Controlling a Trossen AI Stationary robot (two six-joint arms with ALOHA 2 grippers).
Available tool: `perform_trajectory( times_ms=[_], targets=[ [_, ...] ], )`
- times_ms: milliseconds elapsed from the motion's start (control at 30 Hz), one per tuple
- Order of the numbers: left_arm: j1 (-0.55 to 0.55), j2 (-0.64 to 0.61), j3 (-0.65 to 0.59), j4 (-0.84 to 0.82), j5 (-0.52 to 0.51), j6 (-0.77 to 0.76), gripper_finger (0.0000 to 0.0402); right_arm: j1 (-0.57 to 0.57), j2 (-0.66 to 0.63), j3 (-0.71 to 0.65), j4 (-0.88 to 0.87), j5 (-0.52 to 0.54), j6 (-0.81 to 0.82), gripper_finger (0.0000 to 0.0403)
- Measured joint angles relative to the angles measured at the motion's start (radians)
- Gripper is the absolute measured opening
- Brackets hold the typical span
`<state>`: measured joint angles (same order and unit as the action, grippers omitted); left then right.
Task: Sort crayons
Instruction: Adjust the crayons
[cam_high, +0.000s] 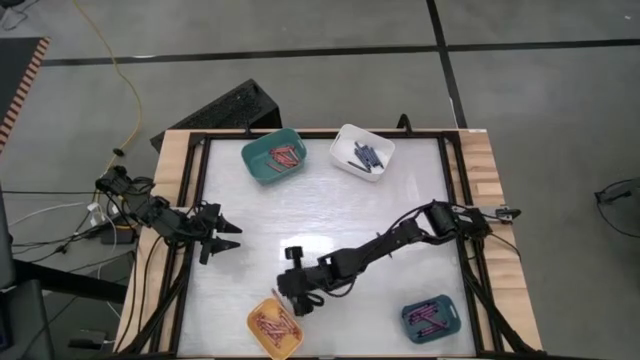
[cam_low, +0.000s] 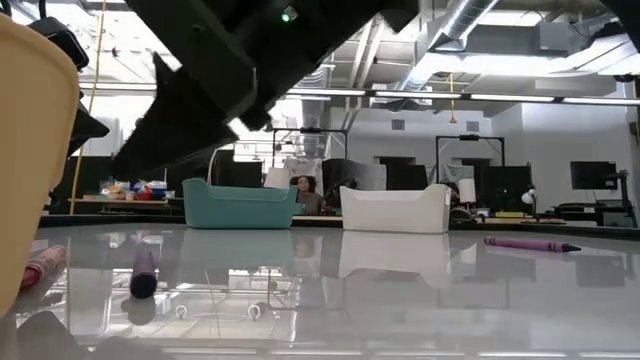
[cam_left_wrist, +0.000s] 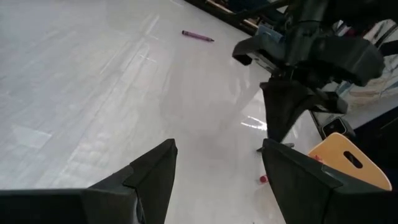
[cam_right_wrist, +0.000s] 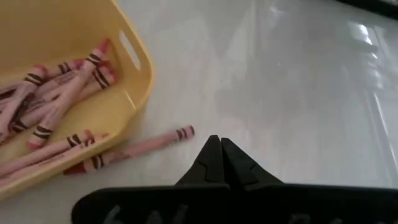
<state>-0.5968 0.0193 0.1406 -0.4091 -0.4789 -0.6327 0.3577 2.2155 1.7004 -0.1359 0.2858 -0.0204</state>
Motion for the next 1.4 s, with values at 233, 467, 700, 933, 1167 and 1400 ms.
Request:
perform_trajectory(
  times_ms=[233,467,700,933,1167,1400],
  targets=[
    [0.000,0.000,0.000,0.000,0.001,0.000,0.0228,-0.060,0.000,-0.039,0.158,-0.144,-0.031,0.0000],
    [0.000,0.000,0.000,0.000,0.000,0.000,0.0228,-0.075,0.059,-0.043,0.271,-0.283,-0.063,0.0000],
    [0.000,0.005,0.000,0.001,-0.001,0.000,0.0228,-0.082,0.110,-0.040,0.290,-0.291,-0.075,0.0000],
    [0.000,0.007,0.000,0.000,0.001,0.000,0.0228,-0.085,0.124,-0.039,0.239,-0.325,-0.076,0.0000],
    [0.000,0.007,0.000,0.000,0.001,0.000,0.0228,-0.073,0.120,-0.036,0.156,-0.328,-0.059,0.0000],
    [0.000,0.006,0.000,0.000,0.001,0.000,0.0228,-0.066,0.115,-0.035,0.089,-0.330,-0.021,0.0000]
  ],
)
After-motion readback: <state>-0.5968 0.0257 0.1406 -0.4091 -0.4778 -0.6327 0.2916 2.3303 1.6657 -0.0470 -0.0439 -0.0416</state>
